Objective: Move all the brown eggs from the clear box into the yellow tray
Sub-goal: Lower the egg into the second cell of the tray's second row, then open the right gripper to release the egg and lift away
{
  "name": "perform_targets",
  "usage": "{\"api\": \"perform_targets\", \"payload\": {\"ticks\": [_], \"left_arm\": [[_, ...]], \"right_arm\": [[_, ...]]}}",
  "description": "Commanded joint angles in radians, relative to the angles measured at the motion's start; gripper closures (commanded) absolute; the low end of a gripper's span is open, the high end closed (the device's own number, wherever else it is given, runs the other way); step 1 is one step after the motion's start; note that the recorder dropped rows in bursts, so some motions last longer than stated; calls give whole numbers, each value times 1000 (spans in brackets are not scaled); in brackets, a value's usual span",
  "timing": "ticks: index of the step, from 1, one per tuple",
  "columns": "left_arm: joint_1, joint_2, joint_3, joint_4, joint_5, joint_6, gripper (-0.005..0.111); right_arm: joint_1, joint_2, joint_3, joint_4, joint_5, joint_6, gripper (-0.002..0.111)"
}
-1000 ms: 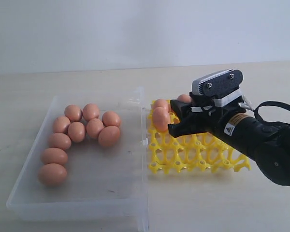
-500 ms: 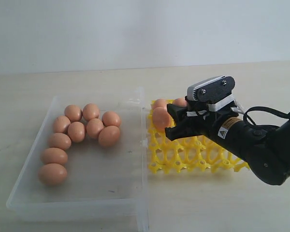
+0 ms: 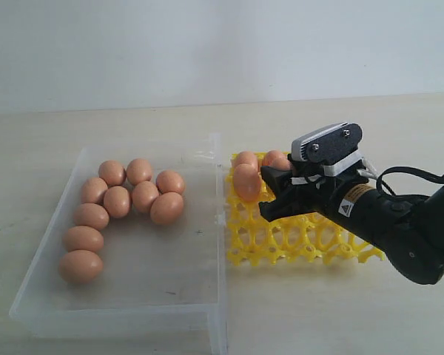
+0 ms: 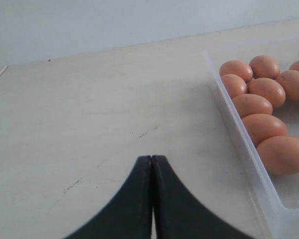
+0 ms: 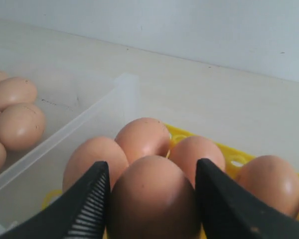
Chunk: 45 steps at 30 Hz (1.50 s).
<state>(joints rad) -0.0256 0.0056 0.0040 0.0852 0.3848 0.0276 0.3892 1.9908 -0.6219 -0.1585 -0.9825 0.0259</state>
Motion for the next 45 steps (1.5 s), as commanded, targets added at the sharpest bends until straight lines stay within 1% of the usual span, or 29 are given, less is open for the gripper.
{"api": "perform_targets", "payload": {"ticks": [1,24,26,27,31,34,36,39,45], "left_arm": [[-5,-6,-4,-5,-6,-3,107],[-5,-6,-4,-5,-6,-3,107],[-5,-6,-4,-5,-6,-3,107],[-5,-6,-4,-5,-6,-3,107],[-5,-6,-4,-5,-6,-3,107],[-5,-6,-4,-5,-6,-3,107],[-5,-6,-4,-5,-6,-3,107],[-5,-6,-4,-5,-6,-3,107],[-5,-6,-4,-5,-6,-3,107]], "right_arm": [[-6,-1,-26,-32,-10,2,108],[-6,15,-37,-36,22,2,108],[-6,15,-37,-38,22,2,103],[-6,15,-37,-38,22,2,99],[-6,15,-37,-36,22,2,76],[-6,15,-37,-36,22,2,63],[-6,15,-37,-36,22,2,59],[-6,15,-37,-36,23,2,55],[-6,15,-37,-36,23,2,55]]}}
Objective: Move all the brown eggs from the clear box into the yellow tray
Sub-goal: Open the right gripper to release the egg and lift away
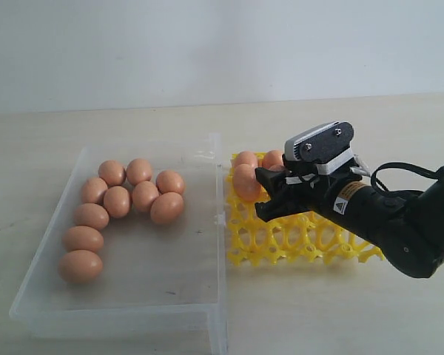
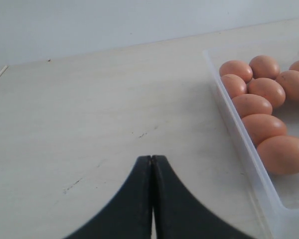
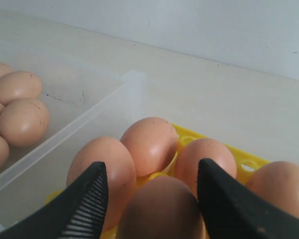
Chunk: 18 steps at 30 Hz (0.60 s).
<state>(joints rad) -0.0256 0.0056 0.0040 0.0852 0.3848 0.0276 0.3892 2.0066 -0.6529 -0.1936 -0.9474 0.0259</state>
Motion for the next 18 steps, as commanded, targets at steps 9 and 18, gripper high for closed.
{"api": "perform_targets", "payload": {"ticks": [9,18], "left_arm": [[-5,-6,-4,-5,-6,-3,107],[-5,-6,-4,-5,-6,-3,107]], "right_arm": [[-6,-62,-6,18,-11,30,55],[-6,-231,-6,37,41,33,55]]}}
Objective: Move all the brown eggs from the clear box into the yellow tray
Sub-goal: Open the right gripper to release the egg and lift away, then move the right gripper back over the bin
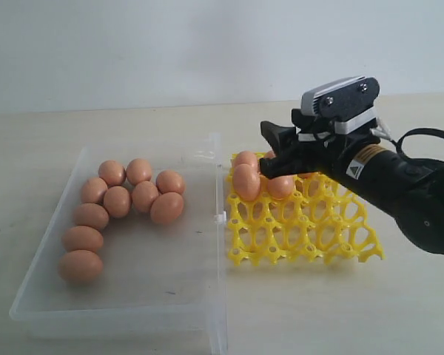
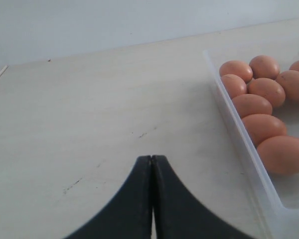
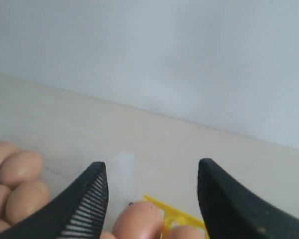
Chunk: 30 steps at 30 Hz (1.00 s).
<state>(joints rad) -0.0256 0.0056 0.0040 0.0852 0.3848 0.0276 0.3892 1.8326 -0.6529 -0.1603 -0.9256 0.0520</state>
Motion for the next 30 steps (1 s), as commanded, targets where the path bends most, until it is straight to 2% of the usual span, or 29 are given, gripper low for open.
{"api": "perform_targets", "payload": {"ticks": [1,5,11,16,20,25,28,30], "left_arm": [[-5,-6,-4,-5,-6,-3,107],[-5,-6,-4,-5,-6,-3,107],[-5,-6,-4,-5,-6,-3,107],[-5,-6,-4,-5,-6,-3,107],[-5,-6,-4,-5,-6,-3,107],[-5,-6,-4,-5,-6,-3,107],[-5,-6,-4,-5,-6,-3,107],[-5,-6,-4,-5,-6,-3,107]], "right_arm": [[-6,-69,-6,4,30,16,55],[-6,-110,-6,18,76,53,55],[-6,-160,-8,-56,174,136,55],[-6,-201,-66,-152,387,228,56],[-6,-209,-79,-198,443,309,56],[-6,-209,-79,-198,573,318,56],[-6,-209,-79,-194,656,324,62],[-6,-211,-79,-194,676,346,75]]}}
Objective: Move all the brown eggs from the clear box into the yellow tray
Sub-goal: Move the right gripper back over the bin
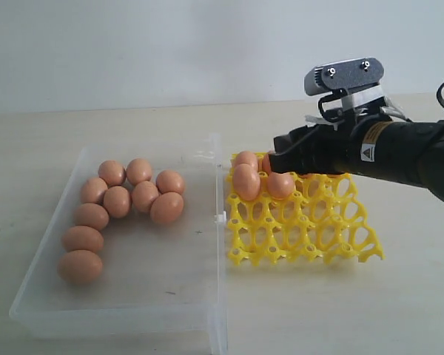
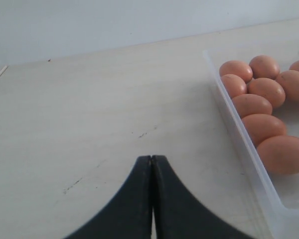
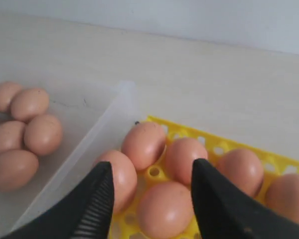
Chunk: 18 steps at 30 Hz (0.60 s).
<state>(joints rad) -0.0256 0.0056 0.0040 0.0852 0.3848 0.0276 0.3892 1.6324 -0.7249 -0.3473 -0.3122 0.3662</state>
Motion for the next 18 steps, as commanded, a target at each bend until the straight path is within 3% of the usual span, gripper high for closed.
{"api": "perform_targets", "payload": {"ticks": [1,4,7,12,14,18], "left_arm": [[-5,-6,-4,-5,-6,-3,107],[-5,-6,-4,-5,-6,-3,107],[-5,-6,-4,-5,-6,-3,107],[-5,-6,-4,-5,-6,-3,107],[-5,-6,-4,-5,-6,-3,107],[-5,-6,-4,-5,-6,-3,107]], "right_arm": [[-6,-12,-7,-8,65,48,84],[12,-31,-10,-20,65,83,108],[66,-52,-43,-80,120,108,108],[186,-61,-207,-71,399,90,108],[237,-61,-289,15,518,-26,108],[316,-39,-452,378,733,-414,108]]}}
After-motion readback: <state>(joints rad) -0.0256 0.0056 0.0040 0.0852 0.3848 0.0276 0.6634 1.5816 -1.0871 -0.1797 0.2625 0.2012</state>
